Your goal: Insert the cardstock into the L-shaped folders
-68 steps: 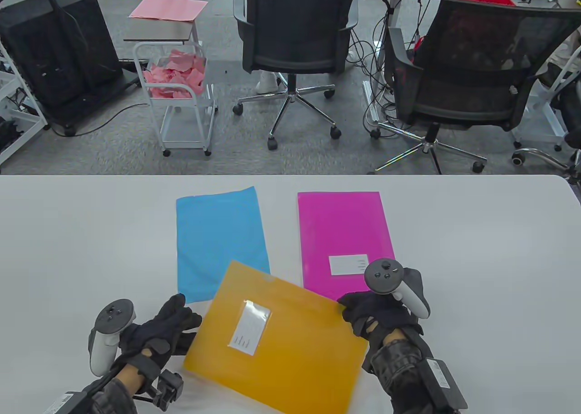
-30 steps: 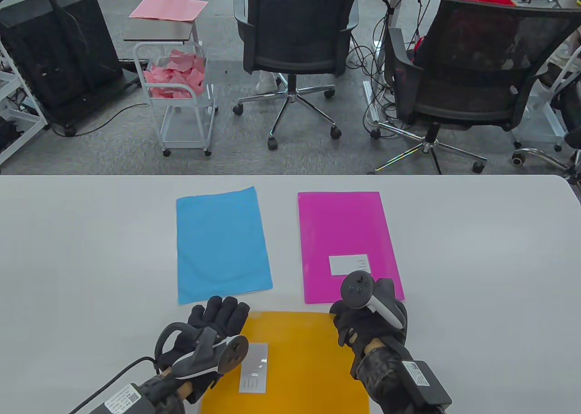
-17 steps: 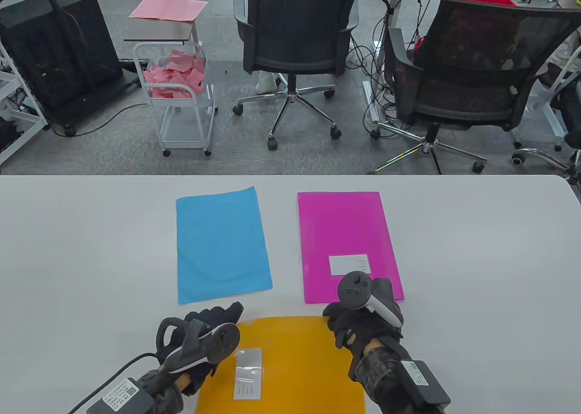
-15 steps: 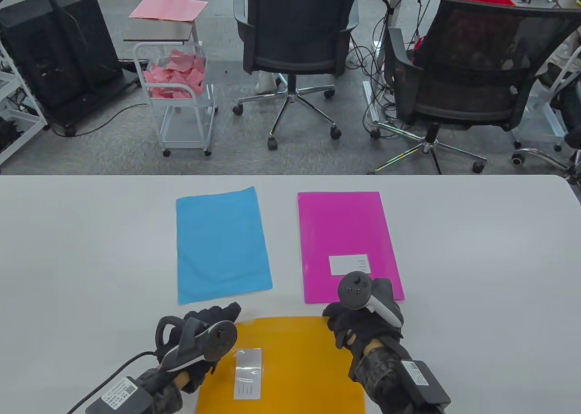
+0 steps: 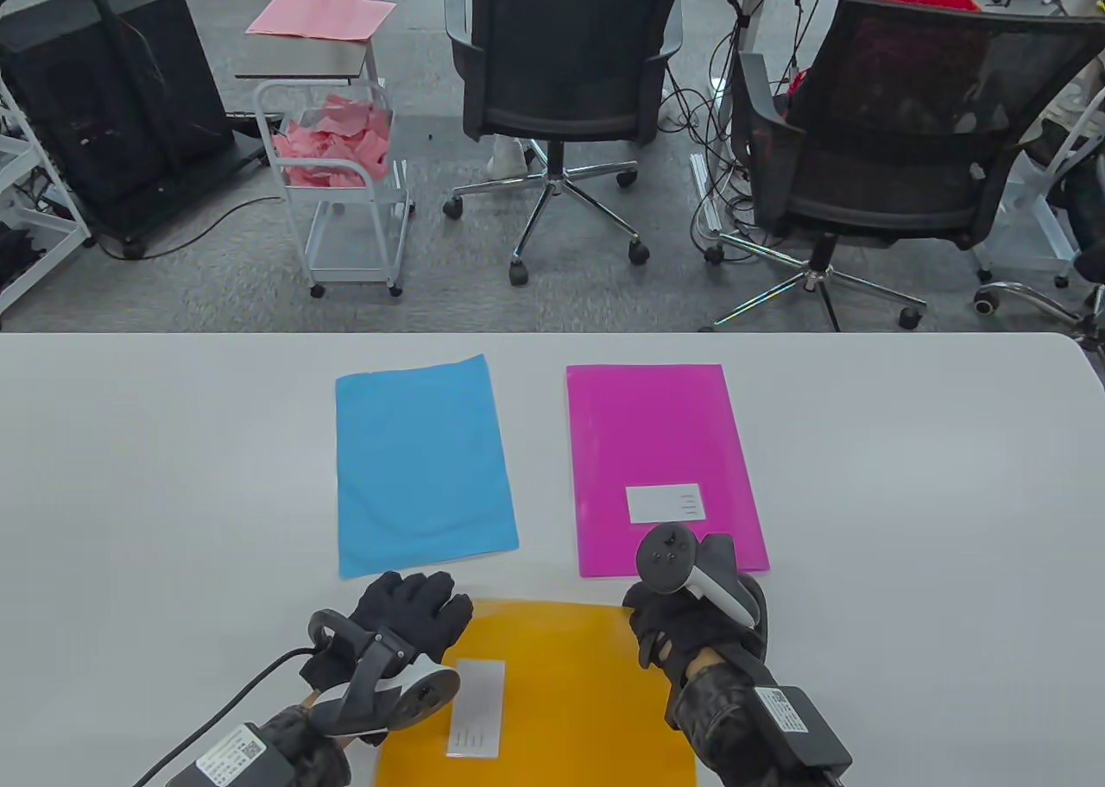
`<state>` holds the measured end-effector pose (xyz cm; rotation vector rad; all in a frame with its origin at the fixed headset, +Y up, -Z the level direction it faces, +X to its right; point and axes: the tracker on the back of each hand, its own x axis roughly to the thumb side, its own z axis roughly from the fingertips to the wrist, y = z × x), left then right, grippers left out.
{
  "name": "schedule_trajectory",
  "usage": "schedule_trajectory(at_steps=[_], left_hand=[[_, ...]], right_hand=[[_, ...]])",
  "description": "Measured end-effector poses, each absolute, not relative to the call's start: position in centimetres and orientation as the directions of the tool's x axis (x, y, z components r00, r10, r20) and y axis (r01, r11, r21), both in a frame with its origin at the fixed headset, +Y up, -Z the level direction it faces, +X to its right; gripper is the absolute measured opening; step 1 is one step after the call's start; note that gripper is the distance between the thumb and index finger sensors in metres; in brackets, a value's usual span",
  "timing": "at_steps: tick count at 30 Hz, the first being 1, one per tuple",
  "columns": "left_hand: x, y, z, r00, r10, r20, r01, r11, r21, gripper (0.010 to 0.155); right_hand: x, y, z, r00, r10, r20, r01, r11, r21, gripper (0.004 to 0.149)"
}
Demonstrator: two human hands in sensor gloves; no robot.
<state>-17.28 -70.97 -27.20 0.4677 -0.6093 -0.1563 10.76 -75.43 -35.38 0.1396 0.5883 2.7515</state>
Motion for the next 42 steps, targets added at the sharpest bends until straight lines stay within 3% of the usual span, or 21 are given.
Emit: schedule_trajectory(at_steps=[3,7,9,12,14,16,17,20,22,23,25,27,28,30,31,34,37,42], left_hand=[[-17.2,-70.9,-27.2,0.828,-0.224,0.514,-0.032,0.897,0.442,0.035],[-18.3,-71.1,-28.5,0.899,0.071,0.433,-0.195,0.949,0.249,0.037],[-18.8,-71.1,-28.9,0.906,0.109,0.409,-0.215,0.951,0.223,0.037],[-19.2,-71.3,-29.4,0.901,0.191,0.39,-0.27,0.949,0.16,0.037],[-19.7,-71.3,-29.7,0.886,0.291,0.36,-0.347,0.932,0.101,0.037],[-20.3,-71.5,-30.2,0.851,0.433,0.297,-0.457,0.889,0.015,0.037],[-20.9,-71.6,-30.4,0.828,0.497,0.26,-0.51,0.86,-0.017,0.037],[-22.2,-71.8,-31.2,0.772,0.611,0.175,-0.608,0.79,-0.079,0.037],[-22.9,-72.3,-31.9,0.679,0.726,0.105,-0.707,0.686,-0.171,0.037],[-22.9,-72.6,-32.1,0.642,0.763,0.082,-0.735,0.642,-0.22,0.037],[-23.6,-74.0,-32.5,0.481,0.877,0.005,-0.825,0.454,-0.338,0.038],[-24.5,-75.9,-32.7,0.222,0.959,-0.179,-0.902,0.131,-0.412,0.063],[-25.1,-77.0,-32.6,0.083,0.946,-0.314,-0.882,-0.078,-0.466,0.08],[-25.9,-78.6,-32.3,-0.043,0.875,-0.482,-0.78,-0.331,-0.531,0.098],[-26.2,-79.0,-32.2,-0.061,0.848,-0.527,-0.754,-0.385,-0.532,0.101],[-27.2,-79.8,-32.1,-0.07,0.821,-0.567,-0.791,-0.392,-0.469,0.107],[-27.4,-79.8,-32.1,0.065,0.832,-0.55,-0.768,-0.311,-0.56,0.108],[-27.1,-79.4,-32.1,0.07,0.854,-0.516,-0.774,-0.28,-0.568,0.108]], right_hand=[[10.4,-75.2,-35.2,-0.961,0.272,0.046,-0.235,-0.897,0.374,0.043],[9.3,-74.6,-34.7,-0.992,0.116,0.053,-0.094,-0.944,0.316,0.051],[8.2,-74.1,-34.1,-0.998,0.009,0.068,0.009,-0.966,0.257,0.059],[4.6,-72.7,-32.9,-0.936,-0.203,0.289,0.247,-0.961,0.124,0.073],[3.3,-72.7,-32.8,-0.904,-0.009,0.427,0.121,-0.964,0.237,0.075],[3.5,-73.0,-33.0,-0.889,0.291,0.354,-0.152,-0.916,0.371,0.073],[4.4,-73.0,-33.4,-0.872,0.368,0.323,-0.233,-0.892,0.386,0.072],[7.1,-72.8,-34.3,-0.889,0.37,0.269,-0.253,-0.888,0.384,0.068],[8.6,-72.5,-34.8,-0.882,0.394,0.259,-0.261,-0.865,0.427,0.046],[8.8,-72.4,-34.8,-0.877,0.42,0.233,-0.3,-0.858,0.417,0.044],[9.3,-72.2,-35.1,-0.87,0.433,0.236,-0.318,-0.858,0.403,0.042],[9.9,-72.3,-35.1,-0.794,0.574,0.198,-0.442,-0.77,0.46,0.041],[10.0,-72.3,-35.2,-0.751,0.628,0.202,-0.486,-0.734,0.474,0.041],[10.2,-72.0,-35.3,-0.717,0.659,0.227,-0.521,-0.723,0.453,0.042],[10.2,-72.0,-35.4,-0.709,0.667,0.23,-0.529,-0.718,0.452,0.042],[10.2,-71.9,-35.4,-0.673,0.701,0.235,-0.554,-0.688,0.469,0.042],[10.2,-72.1,-35.4,-0.686,0.688,0.237,-0.541,-0.7,0.465,0.042],[10.4,-72.3,-35.4,-0.705,0.674,0.22,-0.543,-0.713,0.444,0.042]])
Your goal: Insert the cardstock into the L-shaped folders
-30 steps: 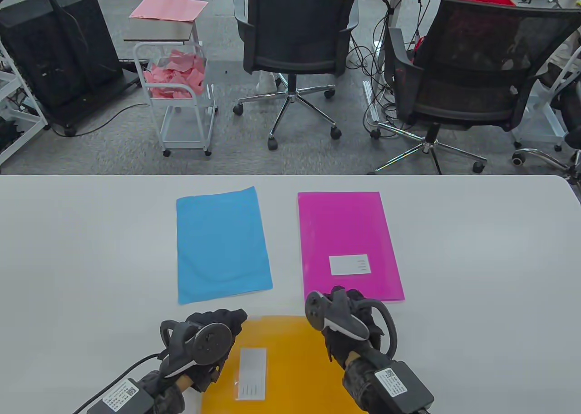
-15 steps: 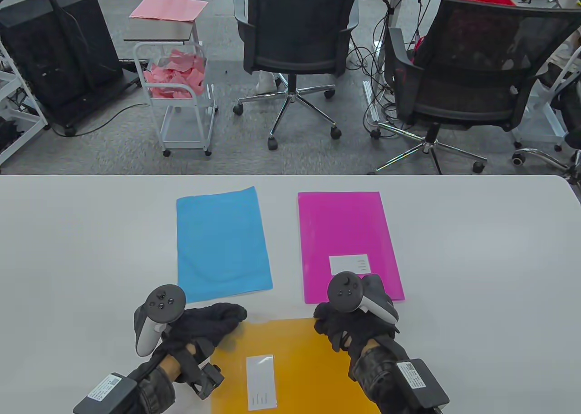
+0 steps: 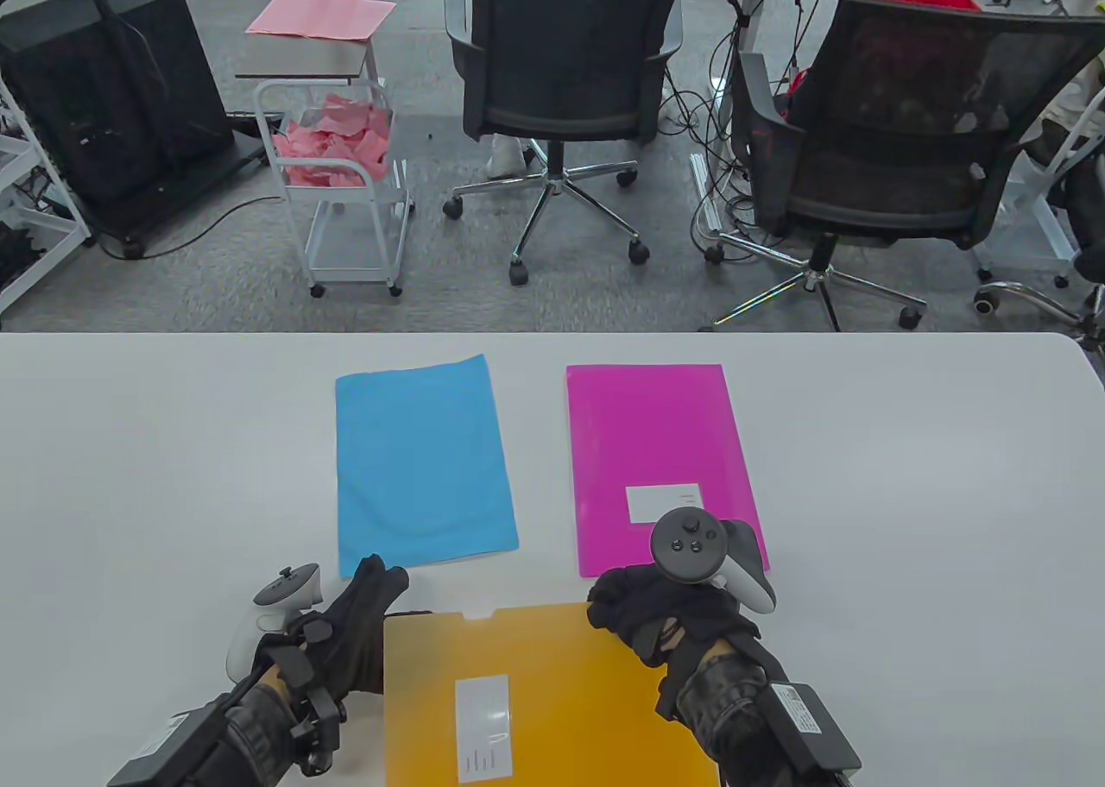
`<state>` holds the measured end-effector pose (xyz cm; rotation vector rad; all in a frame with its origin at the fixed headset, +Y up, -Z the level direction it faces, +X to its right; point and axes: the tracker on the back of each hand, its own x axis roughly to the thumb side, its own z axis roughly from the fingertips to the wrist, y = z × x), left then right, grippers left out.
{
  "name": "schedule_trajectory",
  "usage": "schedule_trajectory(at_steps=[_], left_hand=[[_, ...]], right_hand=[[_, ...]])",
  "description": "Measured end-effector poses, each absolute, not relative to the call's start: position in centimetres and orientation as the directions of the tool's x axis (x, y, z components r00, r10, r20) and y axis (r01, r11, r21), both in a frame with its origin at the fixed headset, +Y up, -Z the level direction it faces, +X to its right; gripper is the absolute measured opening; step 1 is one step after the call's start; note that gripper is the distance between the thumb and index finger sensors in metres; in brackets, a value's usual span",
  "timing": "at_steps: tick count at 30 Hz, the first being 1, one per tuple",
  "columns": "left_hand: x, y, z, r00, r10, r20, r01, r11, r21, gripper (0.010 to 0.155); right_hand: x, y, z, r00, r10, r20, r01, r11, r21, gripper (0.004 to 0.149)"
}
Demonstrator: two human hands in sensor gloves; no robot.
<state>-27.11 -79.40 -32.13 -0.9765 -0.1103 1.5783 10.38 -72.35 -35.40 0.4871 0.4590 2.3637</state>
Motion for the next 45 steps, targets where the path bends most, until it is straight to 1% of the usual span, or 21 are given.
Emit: schedule_trajectory(at_steps=[3,5,8,9,10,12,15,16,17,20,22,24,27,31,34,37,39,41,42,44,45], left_hand=[[-27.4,-78.6,-32.6,0.071,0.888,-0.454,-0.803,-0.219,-0.554,0.107],[-28.0,-77.4,-33.2,0.115,0.928,-0.356,-0.846,-0.096,-0.524,0.106],[-29.1,-74.7,-35.0,0.382,0.913,-0.143,-0.869,0.303,-0.39,0.099],[-29.2,-74.4,-35.2,0.431,0.894,-0.118,-0.857,0.365,-0.364,0.097],[-29.3,-73.8,-36.1,0.596,0.801,-0.05,-0.783,0.565,-0.261,0.093],[-29.0,-73.6,-37.3,0.766,0.643,0.016,-0.63,0.755,-0.181,0.088],[-27.4,-74.2,-39.1,0.962,0.247,0.117,-0.222,0.956,-0.191,0.089],[-26.8,-74.5,-39.5,0.981,0.124,0.15,-0.094,0.976,-0.196,0.092],[-25.8,-75.2,-40.2,0.978,-0.088,0.187,0.126,0.971,-0.204,0.096],[-24.6,-76.4,-41.2,0.938,-0.273,0.213,0.317,0.924,-0.212,0.1],[-24.6,-76.5,-42.0,0.941,-0.275,0.195,0.318,0.918,-0.239,0.099],[-24.7,-76.7,-42.4,0.98,-0.128,0.151,0.173,0.923,-0.343,0.085],[-23.9,-76.3,-41.7,0.961,-0.159,0.228,0.197,0.968,-0.153,0.067],[-22.8,-75.8,-40.5,0.916,-0.27,0.298,0.296,0.954,-0.043,0.049],[-23.7,-75.0,-39.9,0.956,-0.144,0.257,0.146,0.989,0.011,0.044],[-25.8,-72.9,-38.9,0.967,0.151,0.205,-0.164,0.985,0.049,0.044],[-27.7,-70.6,-37.9,0.896,0.397,0.201,-0.422,0.901,0.101,0.044],[-29.6,-68.2,-36.9,0.747,0.627,0.221,-0.656,0.748,0.097,0.045],[-31.0,-66.8,-36.2,0.596,0.769,0.23,-0.795,0.605,0.041,0.045],[-32.8,-65.8,-35.4,0.372,0.908,0.195,-0.919,0.389,-0.059,0.045],[-34.0,-65.7,-35.0,0.186,0.97,0.154,-0.967,0.208,-0.144,0.045]], right_hand=[[10.6,-72.5,-35.5,-0.752,0.623,0.216,-0.502,-0.753,0.426,0.043],[10.9,-72.6,-35.5,-0.765,0.612,0.204,-0.496,-0.76,0.419,0.043],[11.4,-72.6,-35.7,-0.78,0.6,0.178,-0.498,-0.767,0.404,0.043],[11.4,-72.7,-35.7,-0.782,0.597,0.176,-0.496,-0.769,0.403,0.043],[11.5,-72.7,-35.7,-0.791,0.589,0.168,-0.491,-0.773,0.401,0.043],[11.6,-72.6,-35.7,-0.797,0.581,0.165,-0.482,-0.777,0.405,0.043],[11.7,-72.5,-35.8,-0.808,0.567,0.16,-0.472,-0.786,0.4,0.043],[11.8,-72.5,-35.8,-0.811,0.564,0.159,-0.47,-0.788,0.398,0.043],[11.9,-72.4,-35.8,-0.817,0.556,0.151,-0.465,-0.792,0.396,0.043],[12.1,-72.4,-35.9,-0.821,0.552,0.145,-0.462,-0.792,0.398,0.043],[12.2,-72.5,-35.9,-0.822,0.553,0.138,-0.464,-0.79,0.402,0.043],[12.4,-72.5,-36.0,-0.821,0.555,0.133,-0.469,-0.789,0.398,0.043],[12.5,-72.6,-36.0,-0.821,0.556,0.133,-0.471,-0.79,0.393,0.043],[12.4,-72.5,-35.9,-0.823,0.552,0.134,-0.467,-0.791,0.395,0.043],[12.5,-72.4,-35.9,-0.823,0.552,0.135,-0.468,-0.793,0.391,0.044],[12.7,-72.6,-36.0,-0.818,0.561,0.127,-0.478,-0.786,0.392,0.043],[12.8,-72.7,-36.0,-0.814,0.568,0.121,-0.486,-0.78,0.395,0.043],[13.0,-72.7,-36.0,-0.804,0.582,0.118,-0.501,-0.771,0.393,0.043],[13.2,-72.7,-36.1,-0.794,0.597,0.113,-0.518,-0.763,0.386,0.043],[13.5,-72.5,-36.1,-0.786,0.608,0.111,-0.534,-0.758,0.374,0.043],[13.7,-72.4,-36.1,-0.78,0.616,0.112,-0.546,-0.756,0.362,0.043]])
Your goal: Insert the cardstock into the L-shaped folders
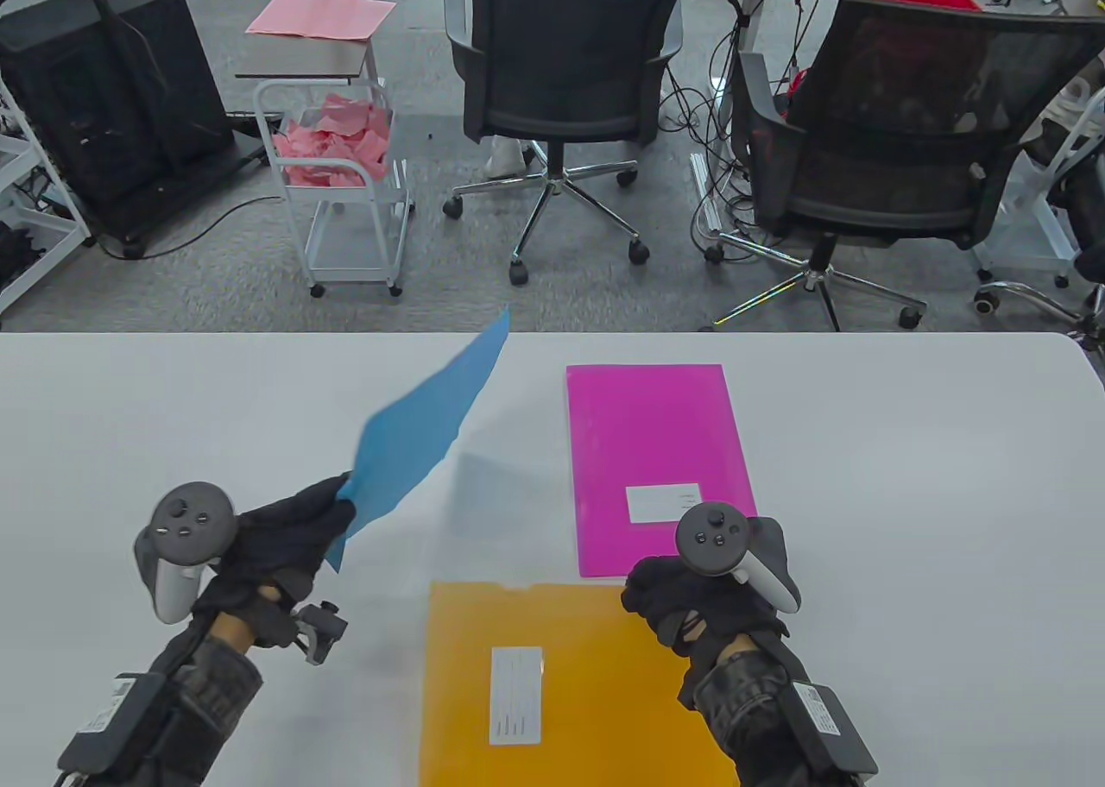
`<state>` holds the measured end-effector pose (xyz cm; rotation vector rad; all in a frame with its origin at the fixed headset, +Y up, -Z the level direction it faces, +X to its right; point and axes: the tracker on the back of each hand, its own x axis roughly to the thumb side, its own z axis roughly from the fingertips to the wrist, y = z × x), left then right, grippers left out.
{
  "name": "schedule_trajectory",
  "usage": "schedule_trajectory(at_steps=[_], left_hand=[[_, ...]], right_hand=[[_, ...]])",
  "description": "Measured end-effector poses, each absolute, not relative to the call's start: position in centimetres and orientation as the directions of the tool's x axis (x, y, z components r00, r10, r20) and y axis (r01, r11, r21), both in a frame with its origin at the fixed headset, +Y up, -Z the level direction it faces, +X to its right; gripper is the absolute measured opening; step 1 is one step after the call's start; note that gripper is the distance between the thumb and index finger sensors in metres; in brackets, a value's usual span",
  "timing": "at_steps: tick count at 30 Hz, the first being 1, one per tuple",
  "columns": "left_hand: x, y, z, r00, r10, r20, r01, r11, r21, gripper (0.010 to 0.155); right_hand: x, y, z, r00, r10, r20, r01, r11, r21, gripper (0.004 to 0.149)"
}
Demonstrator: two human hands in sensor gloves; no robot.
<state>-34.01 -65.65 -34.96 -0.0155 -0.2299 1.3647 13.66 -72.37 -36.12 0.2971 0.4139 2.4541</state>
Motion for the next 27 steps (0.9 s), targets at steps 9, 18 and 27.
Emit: schedule_trajectory(at_steps=[9,18,27], left_hand=[[-41.1,-73.7,-33.1,-0.163,0.96,-0.229,-0.947,-0.217,-0.235,0.045],[-37.1,-77.2,-33.2,0.287,0.845,-0.45,-0.824,-0.021,-0.566,0.052],[-29.1,-77.2,-31.5,0.683,0.682,-0.262,-0.558,0.255,-0.79,0.069]], right_hand=[[14.3,-72.0,-36.1,-0.717,0.686,0.126,-0.615,-0.707,0.349,0.043],[14.3,-72.4,-35.9,-0.763,0.644,0.063,-0.609,-0.748,0.264,0.043],[13.4,-72.3,-35.6,-0.766,0.642,0.028,-0.627,-0.757,0.186,0.043]])
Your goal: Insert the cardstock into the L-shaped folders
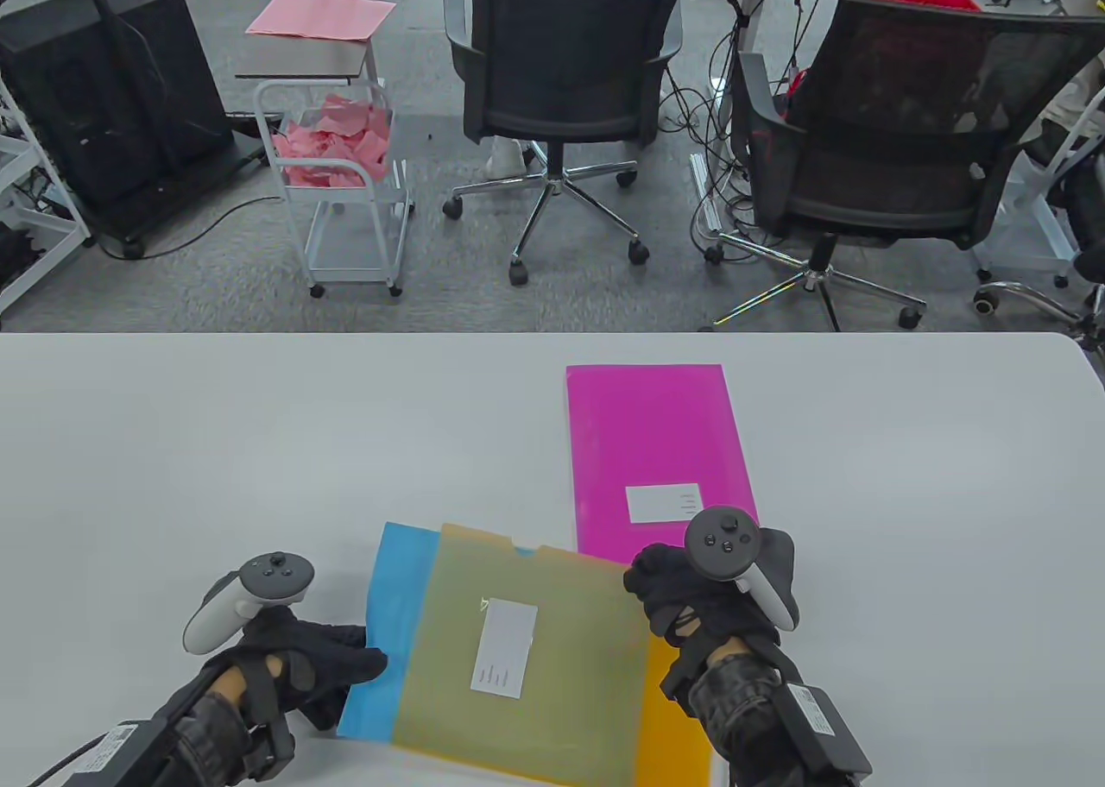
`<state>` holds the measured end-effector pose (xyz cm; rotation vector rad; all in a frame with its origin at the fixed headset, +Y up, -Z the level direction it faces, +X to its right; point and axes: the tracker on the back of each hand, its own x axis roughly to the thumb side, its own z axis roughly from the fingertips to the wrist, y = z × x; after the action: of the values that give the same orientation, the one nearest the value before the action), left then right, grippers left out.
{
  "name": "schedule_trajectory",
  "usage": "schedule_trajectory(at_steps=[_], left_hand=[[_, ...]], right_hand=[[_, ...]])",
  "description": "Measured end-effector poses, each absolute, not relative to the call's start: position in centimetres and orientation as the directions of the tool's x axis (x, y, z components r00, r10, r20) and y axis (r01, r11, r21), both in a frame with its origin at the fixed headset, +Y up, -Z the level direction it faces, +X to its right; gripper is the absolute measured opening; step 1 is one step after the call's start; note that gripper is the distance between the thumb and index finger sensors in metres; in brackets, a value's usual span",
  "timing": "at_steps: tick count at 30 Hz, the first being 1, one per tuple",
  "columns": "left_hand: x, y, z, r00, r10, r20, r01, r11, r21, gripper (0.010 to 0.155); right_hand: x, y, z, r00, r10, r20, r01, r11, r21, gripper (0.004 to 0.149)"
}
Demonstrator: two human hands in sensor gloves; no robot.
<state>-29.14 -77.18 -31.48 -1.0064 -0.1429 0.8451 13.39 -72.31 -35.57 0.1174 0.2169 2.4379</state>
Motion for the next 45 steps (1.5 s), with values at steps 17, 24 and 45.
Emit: schedule_trajectory(at_steps=[17,24,45], left_hand=[[-31.4,-77.0,-32.1,0.731,0.612,-0.301,-0.607,0.383,-0.696,0.092],[-28.8,-77.6,-31.5,0.659,0.704,-0.265,-0.622,0.312,-0.719,0.086],[-27.5,-76.2,-31.8,0.477,0.844,-0.244,-0.767,0.265,-0.584,0.043]], right_hand=[[11.9,-70.4,-35.0,-0.644,0.703,0.3,-0.676,-0.707,0.207,0.043],[11.9,-69.5,-34.4,-0.623,0.73,0.282,-0.748,-0.661,0.059,0.043],[11.7,-69.6,-34.4,-0.681,0.693,0.237,-0.692,-0.715,0.102,0.043]])
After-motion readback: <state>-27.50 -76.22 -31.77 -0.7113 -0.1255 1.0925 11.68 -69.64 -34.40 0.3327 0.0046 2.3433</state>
